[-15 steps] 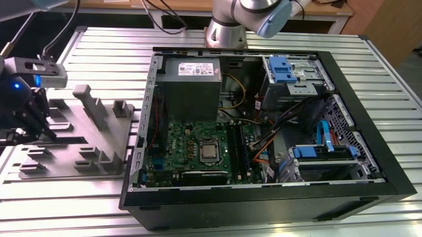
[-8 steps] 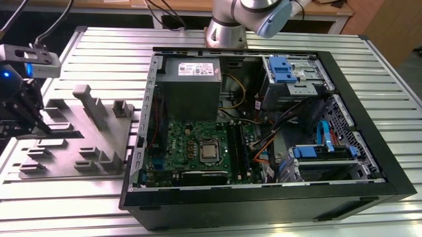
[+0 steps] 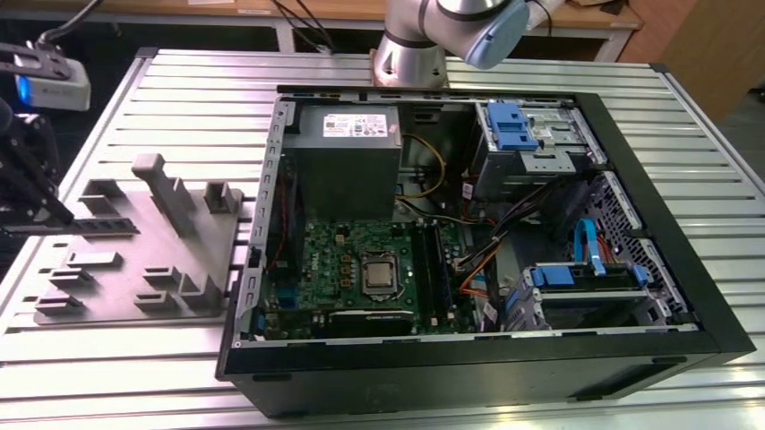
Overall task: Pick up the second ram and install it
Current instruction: 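Pick up the second ram and move it above second insertion slot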
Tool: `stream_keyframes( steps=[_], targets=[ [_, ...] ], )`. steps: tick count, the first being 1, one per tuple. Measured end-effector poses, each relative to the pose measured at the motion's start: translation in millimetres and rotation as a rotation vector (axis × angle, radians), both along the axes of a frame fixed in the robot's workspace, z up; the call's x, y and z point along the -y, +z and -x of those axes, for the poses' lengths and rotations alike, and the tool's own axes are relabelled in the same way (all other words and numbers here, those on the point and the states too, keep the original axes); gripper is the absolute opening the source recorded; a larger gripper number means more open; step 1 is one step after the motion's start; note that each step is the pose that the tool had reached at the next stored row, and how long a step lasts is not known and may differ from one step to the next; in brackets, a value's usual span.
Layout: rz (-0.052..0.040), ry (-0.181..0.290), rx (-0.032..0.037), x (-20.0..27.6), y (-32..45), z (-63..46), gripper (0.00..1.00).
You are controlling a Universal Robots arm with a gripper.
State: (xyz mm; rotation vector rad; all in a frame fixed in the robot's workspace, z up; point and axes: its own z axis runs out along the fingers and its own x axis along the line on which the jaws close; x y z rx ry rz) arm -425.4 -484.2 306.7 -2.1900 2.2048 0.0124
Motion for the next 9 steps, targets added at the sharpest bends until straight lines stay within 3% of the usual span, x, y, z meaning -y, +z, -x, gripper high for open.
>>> stream_keyframes(
  steps=[9],
  targets=[
    [0.0,0.0,0.0008,-0.2,40.6,0.0,0.11]
  ],
)
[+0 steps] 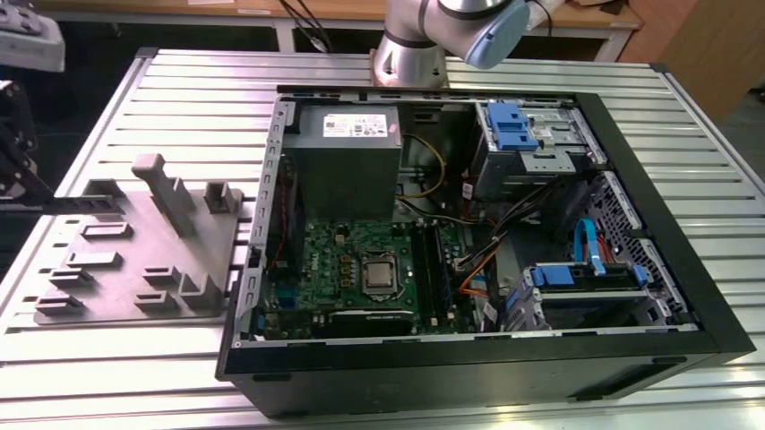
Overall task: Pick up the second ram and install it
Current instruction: 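Pick up the second ram and move it above second insertion slot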
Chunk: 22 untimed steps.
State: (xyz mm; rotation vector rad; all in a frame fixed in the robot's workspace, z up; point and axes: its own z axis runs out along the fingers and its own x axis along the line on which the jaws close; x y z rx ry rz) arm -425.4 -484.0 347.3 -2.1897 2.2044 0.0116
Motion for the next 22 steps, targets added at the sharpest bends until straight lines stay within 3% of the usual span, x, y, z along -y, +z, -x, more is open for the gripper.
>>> stream_keyframes(
  steps=[12,18,22],
  targets=[
    [-0.0001,0.0,0.0011,0.0,55.4,0.1,0.11],
    [0.0001,0.0,0.0008,-0.1,55.8,-2.3,0.11],
    [-0.0002,0.0,0.001,-0.1,55.6,-17.6,0.11]
  ],
)
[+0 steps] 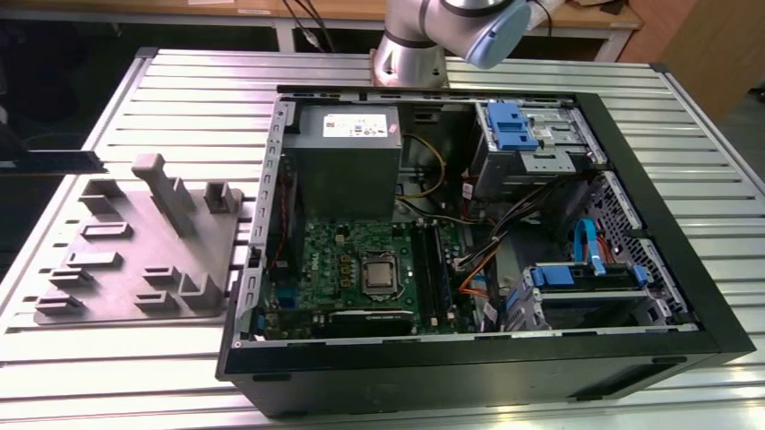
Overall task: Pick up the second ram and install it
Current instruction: 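Pick up the second ram and move it above second insertion slot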
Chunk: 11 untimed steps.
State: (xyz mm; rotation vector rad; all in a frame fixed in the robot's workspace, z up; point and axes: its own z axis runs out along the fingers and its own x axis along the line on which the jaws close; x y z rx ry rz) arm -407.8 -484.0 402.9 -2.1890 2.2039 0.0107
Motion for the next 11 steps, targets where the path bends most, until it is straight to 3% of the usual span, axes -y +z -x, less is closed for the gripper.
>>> stream_keyframes(
  steps=[11],
  targets=[
    [-0.0022,0.0,0.0,0.0,0.0,-50.2,0.11]
  ],
)
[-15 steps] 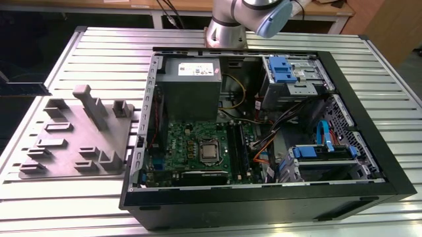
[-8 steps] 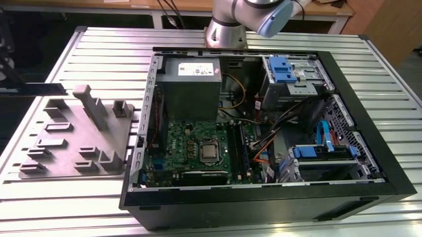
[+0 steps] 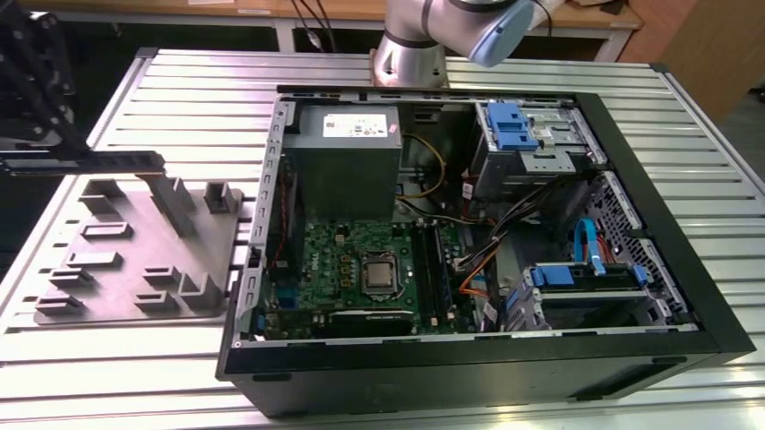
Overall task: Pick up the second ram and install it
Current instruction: 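Pick up the second ram and move it above second insertion slot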
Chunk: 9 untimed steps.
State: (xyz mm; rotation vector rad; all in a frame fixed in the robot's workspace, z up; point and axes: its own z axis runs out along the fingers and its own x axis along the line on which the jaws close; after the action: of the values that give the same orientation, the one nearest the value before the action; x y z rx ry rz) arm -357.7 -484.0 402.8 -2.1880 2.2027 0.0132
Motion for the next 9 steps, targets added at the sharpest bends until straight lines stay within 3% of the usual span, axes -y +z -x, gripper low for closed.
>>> stream_keyframes(
  steps=[9],
  targets=[
    [-0.0006,0.0,-0.0007,0.0,-0.1,-40.7,0.11]
  ],
)
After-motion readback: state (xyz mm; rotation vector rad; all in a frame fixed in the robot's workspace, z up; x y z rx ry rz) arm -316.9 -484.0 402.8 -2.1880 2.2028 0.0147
